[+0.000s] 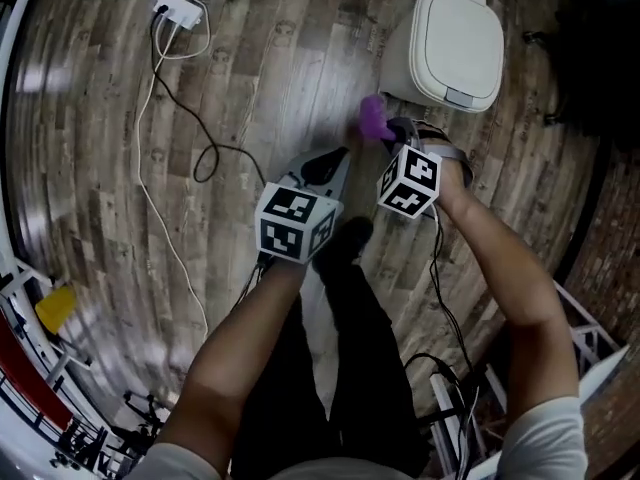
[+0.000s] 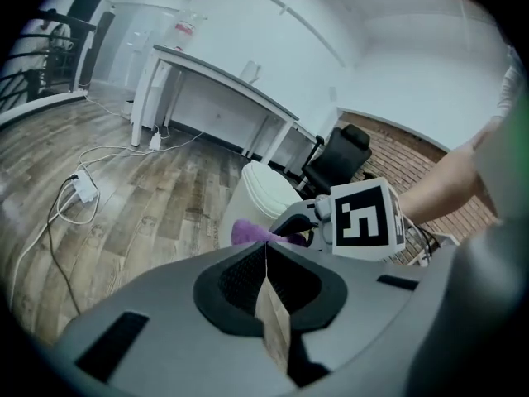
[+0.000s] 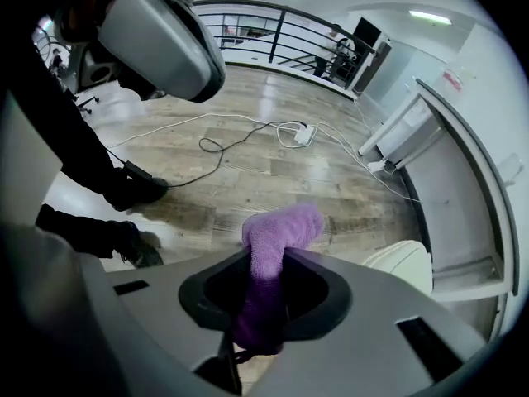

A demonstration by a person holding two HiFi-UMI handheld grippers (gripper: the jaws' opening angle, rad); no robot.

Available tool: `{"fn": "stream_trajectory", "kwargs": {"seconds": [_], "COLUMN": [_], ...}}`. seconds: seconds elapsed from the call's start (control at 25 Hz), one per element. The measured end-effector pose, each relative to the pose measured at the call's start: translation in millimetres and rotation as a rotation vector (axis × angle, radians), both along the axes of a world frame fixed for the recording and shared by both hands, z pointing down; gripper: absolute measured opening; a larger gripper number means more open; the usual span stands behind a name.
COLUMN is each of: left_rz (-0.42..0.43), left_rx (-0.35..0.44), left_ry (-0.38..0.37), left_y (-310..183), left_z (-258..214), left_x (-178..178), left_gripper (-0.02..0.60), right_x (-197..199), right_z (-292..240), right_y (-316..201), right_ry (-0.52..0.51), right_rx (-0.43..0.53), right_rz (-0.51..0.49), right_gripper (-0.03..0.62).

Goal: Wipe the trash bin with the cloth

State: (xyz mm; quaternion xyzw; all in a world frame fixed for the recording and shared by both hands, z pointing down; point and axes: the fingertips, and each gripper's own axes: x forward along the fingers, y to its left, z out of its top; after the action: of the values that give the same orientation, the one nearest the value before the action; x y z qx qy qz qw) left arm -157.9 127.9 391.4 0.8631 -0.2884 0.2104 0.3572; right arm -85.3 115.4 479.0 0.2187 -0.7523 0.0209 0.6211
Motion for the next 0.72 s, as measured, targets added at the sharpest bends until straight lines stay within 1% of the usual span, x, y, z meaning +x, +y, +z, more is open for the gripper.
{"fn": "stream_trajectory", "kwargs": {"seconds": [0.08, 0.2, 0.32, 0.44, 0.56, 0.72], "left_rz": [-0.043, -0.099, -0.134, -0.154, -0.186, -0.299], "left_rx": [0.000, -0.016, -0.038, -0.080, -0.131, -0.231], "left_ry": [0.015, 0.042, 0.066, 0.106, 0.178, 0.297], "left_y": [-11.2, -27.4, -50.4, -73.4, -97.0, -131.2], "left_z": [-6.0, -9.4, -5.7, -1.9, -7.1, -6.1], "left_x": [-4.4, -16.1, -26.0, -26.4, -20.9, -10.7], "left_gripper": [0.003, 0.003, 0.003, 0.003, 0.003, 0.003], "right_x": [-3.1, -16.5, -28.6, -29.2, -20.0, -2.0], "right_z": [-4.5, -8.4, -15.1, -22.2, -25.9, -31.7], "right_y": [-17.6, -43.4, -85.1, -127.8, -157.2, -194.7], "right_ry": [0.040, 0.085, 0.109, 0.150, 0.201, 0.232], "right_rx": [-0.017, -0.072, -0.104, -0.120, -0.157, -0.190], "right_rz": [-0.044, -0.102, -0.120, -0.125, -0.141, -0.140], "right_gripper": [0.097, 0.097, 0.097, 0.097, 0.097, 0.097]}}
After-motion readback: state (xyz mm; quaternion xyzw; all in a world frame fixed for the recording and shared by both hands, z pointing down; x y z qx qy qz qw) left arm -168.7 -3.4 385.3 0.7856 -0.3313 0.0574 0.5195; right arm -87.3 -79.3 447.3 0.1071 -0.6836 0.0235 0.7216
